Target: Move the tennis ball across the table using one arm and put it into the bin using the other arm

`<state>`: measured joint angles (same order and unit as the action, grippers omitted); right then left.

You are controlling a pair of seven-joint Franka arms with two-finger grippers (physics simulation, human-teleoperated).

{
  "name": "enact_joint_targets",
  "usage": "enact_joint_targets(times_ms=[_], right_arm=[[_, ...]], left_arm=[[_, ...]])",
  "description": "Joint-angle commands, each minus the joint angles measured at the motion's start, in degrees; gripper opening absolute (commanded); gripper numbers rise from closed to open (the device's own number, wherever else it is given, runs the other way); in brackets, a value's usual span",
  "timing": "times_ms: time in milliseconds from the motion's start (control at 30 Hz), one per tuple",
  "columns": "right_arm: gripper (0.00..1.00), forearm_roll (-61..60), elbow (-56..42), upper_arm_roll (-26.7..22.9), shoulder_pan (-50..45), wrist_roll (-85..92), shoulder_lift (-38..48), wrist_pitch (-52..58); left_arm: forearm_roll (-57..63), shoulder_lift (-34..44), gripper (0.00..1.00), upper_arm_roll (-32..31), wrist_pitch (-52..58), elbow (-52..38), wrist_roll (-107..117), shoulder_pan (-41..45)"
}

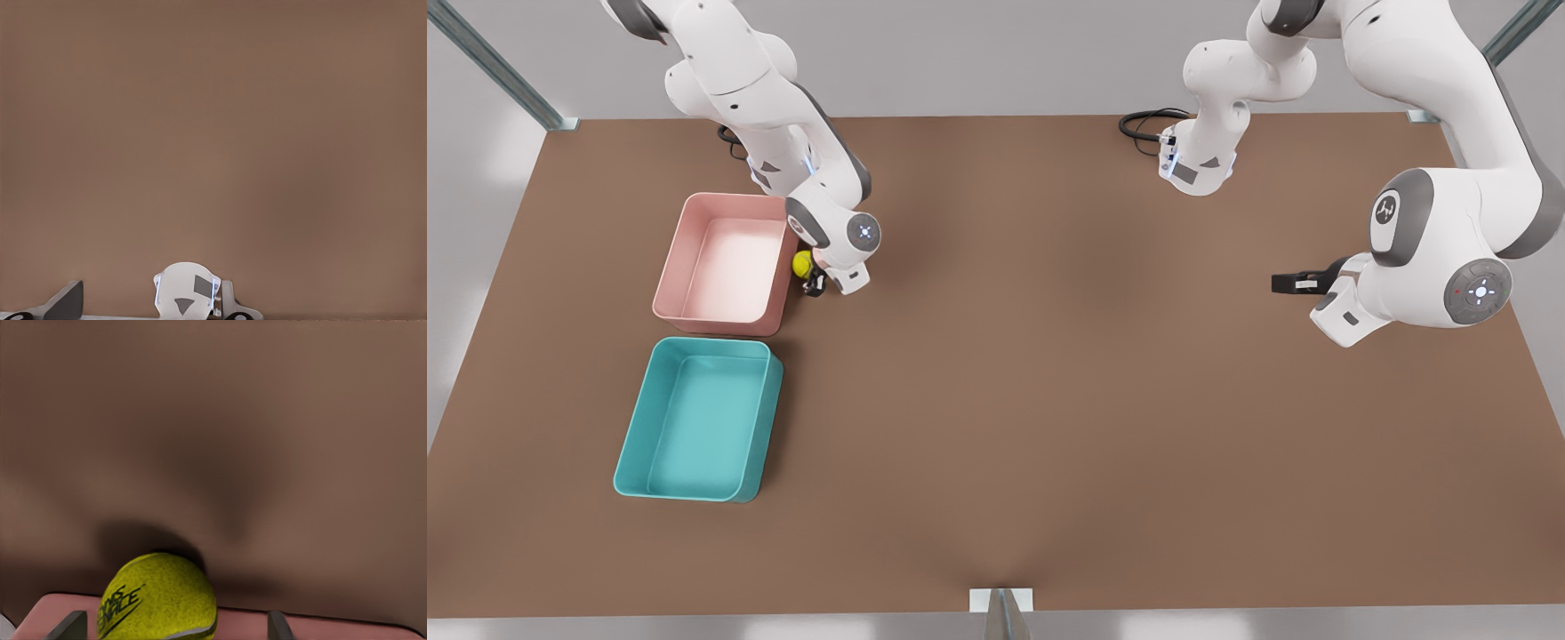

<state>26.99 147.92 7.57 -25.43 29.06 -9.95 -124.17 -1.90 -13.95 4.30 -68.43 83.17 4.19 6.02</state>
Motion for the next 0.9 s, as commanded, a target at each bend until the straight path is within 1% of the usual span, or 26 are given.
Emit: enact_joint_targets(times_ms=[0,400,467,667,867], right_arm=[[1.0,-0.1,0.0,0.8,-0.1,1.7,0.0,0.0],[1.0,-0.1,1.8,2.1,0.0,1.2,0.4,-0.5],[1.0,-0.2,3.3,2.0,0.2,1.2,0.6,-2.6],[1.0,-0.2,4.6,2.0,0.3,0.9,1.8,-2.5],[1.0,-0.1,6.3,2.0,0.3,-1.4,2.0,-5.8]], left_arm=[[0.1,0.1,1.0,0.0,0.1,0.0,0.2,0.1],[0.1,-0.3,1.0,0.0,0.1,-0.1,0.2,0.1],[0.1,-0.3,1.0,0.0,0.1,-0.1,0.2,0.1],[0.1,-0.3,1.0,0.0,0.1,0.0,0.2,0.1],[0.1,-0.4,1.0,0.0,0.1,0.0,0.2,0.1]])
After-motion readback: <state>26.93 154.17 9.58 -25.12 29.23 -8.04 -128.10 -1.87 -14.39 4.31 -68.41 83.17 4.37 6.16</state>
